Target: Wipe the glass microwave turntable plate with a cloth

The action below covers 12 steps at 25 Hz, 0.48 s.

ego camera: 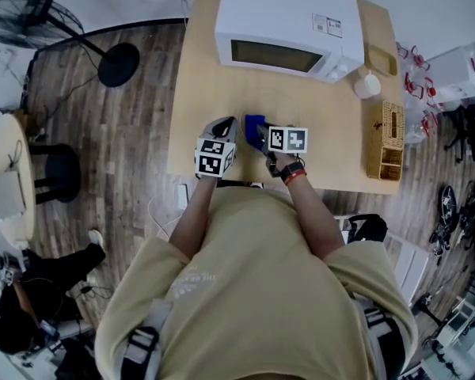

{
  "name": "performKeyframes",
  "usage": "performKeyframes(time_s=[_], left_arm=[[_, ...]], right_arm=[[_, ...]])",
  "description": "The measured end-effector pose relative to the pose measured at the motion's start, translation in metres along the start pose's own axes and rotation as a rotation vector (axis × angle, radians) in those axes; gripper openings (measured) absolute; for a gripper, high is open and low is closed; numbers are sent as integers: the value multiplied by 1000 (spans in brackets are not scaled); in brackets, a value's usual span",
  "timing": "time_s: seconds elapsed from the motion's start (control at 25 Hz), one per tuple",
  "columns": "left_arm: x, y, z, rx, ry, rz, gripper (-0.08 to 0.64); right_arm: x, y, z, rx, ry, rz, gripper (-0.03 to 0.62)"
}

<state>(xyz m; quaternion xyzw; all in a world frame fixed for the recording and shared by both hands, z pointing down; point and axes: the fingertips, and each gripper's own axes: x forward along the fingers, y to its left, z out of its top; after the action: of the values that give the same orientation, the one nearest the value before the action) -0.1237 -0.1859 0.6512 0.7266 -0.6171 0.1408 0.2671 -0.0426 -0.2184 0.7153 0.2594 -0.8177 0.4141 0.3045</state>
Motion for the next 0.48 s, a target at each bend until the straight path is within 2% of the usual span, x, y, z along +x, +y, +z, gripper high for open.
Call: performKeyframes(time_s=[0.24, 0.48], left_arm=[[-17, 21, -4, -44, -17, 55, 18], [-27, 35, -7, -57, -23, 95, 18]], right_arm=[[24, 40, -5, -102, 51, 62, 70], [46, 50, -6, -123, 81, 75, 70]])
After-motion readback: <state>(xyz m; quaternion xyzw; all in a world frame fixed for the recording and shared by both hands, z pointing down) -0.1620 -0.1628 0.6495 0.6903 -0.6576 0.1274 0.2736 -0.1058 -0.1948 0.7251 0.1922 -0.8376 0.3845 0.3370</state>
